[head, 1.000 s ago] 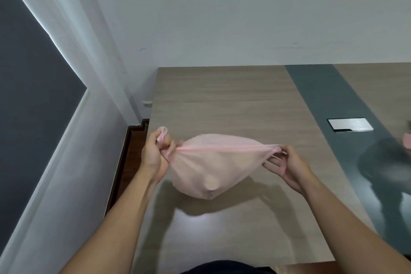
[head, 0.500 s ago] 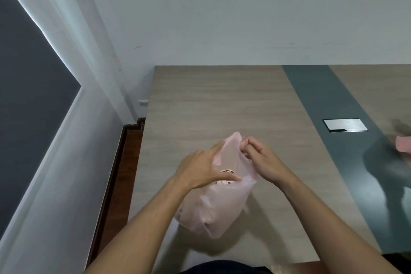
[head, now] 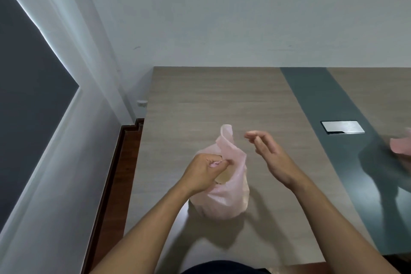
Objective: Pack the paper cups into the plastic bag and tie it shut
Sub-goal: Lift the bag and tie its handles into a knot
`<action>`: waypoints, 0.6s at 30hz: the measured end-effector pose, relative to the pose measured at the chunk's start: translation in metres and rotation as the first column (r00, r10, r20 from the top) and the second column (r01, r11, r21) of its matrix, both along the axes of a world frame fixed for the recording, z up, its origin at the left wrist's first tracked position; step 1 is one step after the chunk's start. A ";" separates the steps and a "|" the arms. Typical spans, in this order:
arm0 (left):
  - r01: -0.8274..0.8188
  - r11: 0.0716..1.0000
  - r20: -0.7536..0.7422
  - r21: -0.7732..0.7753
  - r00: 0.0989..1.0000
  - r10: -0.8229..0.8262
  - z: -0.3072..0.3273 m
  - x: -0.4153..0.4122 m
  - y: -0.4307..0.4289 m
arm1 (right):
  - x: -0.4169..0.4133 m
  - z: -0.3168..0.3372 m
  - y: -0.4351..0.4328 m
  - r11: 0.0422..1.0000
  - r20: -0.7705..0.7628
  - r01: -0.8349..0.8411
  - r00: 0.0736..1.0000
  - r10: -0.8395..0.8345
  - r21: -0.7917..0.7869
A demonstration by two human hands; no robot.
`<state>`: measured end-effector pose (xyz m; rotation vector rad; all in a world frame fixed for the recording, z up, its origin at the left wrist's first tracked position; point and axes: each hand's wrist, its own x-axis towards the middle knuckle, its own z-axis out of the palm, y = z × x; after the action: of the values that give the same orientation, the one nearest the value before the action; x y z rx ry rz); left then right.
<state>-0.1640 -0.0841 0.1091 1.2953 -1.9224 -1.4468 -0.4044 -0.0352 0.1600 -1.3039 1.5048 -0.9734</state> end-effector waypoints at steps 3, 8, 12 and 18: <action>0.003 1.000 -0.046 0.029 0.999 -0.001 0.011 0.006 -0.004 | -0.015 -0.022 0.008 0.989 -0.087 -0.122 0.988 0.129 0.080; 0.129 0.988 -0.077 0.079 0.989 -0.123 0.020 0.005 -0.001 | 0.011 -0.026 0.004 0.936 -0.178 -0.336 0.919 0.351 0.110; 0.135 0.984 -0.113 0.121 0.986 -0.121 0.014 -0.001 0.002 | 0.041 -0.024 -0.003 0.940 -0.086 -0.338 0.936 0.340 0.047; 0.011 0.987 -0.170 0.158 0.985 0.016 0.026 0.003 0.014 | 0.049 -0.015 0.004 0.996 0.198 0.007 0.980 -0.025 0.088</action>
<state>-0.1606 -0.0698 0.1352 1.1955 -1.7243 -1.6809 -0.3552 -0.0311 0.1450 -1.1005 1.3898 -1.0063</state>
